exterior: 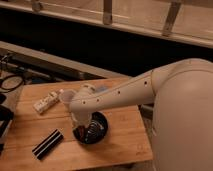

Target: Place the pepper in the ceramic bowl

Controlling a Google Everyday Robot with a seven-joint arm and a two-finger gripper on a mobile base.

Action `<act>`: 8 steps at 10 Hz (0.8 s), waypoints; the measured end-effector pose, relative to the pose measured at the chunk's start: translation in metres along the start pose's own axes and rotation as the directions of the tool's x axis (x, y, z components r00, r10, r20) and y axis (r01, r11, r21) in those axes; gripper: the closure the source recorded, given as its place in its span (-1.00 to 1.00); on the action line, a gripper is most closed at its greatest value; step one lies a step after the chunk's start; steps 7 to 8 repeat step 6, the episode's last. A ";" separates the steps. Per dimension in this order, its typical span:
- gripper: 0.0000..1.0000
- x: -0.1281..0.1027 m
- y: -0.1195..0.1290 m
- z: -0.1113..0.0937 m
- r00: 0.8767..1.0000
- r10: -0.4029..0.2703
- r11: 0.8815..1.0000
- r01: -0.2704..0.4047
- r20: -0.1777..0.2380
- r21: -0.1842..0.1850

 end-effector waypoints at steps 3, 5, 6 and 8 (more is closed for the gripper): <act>-0.42 0.001 0.000 0.001 1.000 -0.002 1.000 0.002 -0.001 0.000; -0.47 0.001 0.001 0.001 1.000 -0.004 1.000 0.004 0.000 -0.001; -0.60 0.001 0.002 0.001 1.000 -0.005 1.000 0.005 0.001 -0.001; -0.60 0.001 0.002 0.001 1.000 -0.005 1.000 0.005 0.001 -0.001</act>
